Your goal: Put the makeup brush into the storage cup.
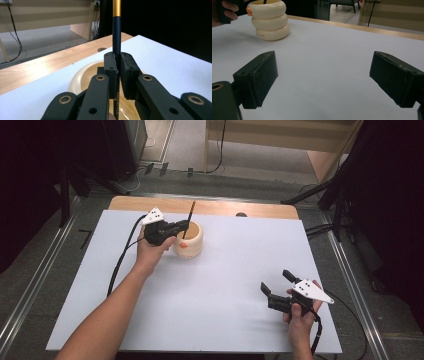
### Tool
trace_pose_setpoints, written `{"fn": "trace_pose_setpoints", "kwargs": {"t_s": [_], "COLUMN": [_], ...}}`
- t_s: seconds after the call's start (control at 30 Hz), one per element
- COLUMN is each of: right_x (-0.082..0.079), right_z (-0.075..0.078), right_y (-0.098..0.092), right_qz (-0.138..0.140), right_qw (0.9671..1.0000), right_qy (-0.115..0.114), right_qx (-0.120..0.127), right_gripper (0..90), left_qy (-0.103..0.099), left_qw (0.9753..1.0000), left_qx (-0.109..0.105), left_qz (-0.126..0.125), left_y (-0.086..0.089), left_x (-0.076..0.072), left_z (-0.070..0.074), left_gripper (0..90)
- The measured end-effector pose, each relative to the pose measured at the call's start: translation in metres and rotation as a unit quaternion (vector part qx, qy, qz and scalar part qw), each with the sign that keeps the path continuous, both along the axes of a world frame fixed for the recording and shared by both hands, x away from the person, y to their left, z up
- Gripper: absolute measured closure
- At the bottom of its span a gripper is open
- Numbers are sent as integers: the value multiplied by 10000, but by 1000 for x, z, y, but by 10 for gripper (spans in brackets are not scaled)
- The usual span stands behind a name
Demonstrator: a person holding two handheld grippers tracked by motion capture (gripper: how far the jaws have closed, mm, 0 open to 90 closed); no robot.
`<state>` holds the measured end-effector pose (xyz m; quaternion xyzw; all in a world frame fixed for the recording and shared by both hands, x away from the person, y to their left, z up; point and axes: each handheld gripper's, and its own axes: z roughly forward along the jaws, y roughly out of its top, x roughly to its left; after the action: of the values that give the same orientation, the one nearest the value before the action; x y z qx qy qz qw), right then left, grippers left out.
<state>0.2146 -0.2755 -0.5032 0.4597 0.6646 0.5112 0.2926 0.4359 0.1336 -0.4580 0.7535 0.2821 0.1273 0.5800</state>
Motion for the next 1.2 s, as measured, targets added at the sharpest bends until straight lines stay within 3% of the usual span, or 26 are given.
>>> {"fn": "trace_pose_setpoints", "kwargs": {"t_s": [0.37, 0.73, 0.87, 0.93, 1.0, 1.07, 1.1, 1.2], "right_x": [0, 0, 0, 0, 0, 0, 0, 0], "right_z": [0, 0, 0, 0, 0, 0, 0, 0], "right_y": [0, -1, -1, -1, 0, 0, 0, 0], "right_qz": [-1, -2, 6, 4, -1, 1, 10, 3], "right_qw": [10000, 10000, 10000, 10000, 10000, 10000, 10000, 10000], "right_qy": [5, 3, 0, 12, 16, 11, 2, 11], "right_qx": [1, 12, 10, 12, 11, 8, 0, 10], "right_gripper": [82, 82, 82, 82, 82, 82, 82, 82], "left_qy": [73, 186, 175, 165, 198, 231, 242, 290], "left_qw": [9996, 9998, 9998, 9998, 9998, 9997, 9997, 9996], "left_qx": [265, -14, -20, -16, -12, -7, -21, -21], "left_qz": [82, -46, -74, -80, -95, -92, -65, -17], "left_y": [2, 8, 9, 9, 9, 10, 11, 14], "left_x": [-2, -6, -9, -12, -13, -15, -15, -17], "left_z": [3, 12, 17, 20, 22, 22, 22, 22], "left_gripper": [847, 663, 467, 421, 278, 242, 133, 58]}}
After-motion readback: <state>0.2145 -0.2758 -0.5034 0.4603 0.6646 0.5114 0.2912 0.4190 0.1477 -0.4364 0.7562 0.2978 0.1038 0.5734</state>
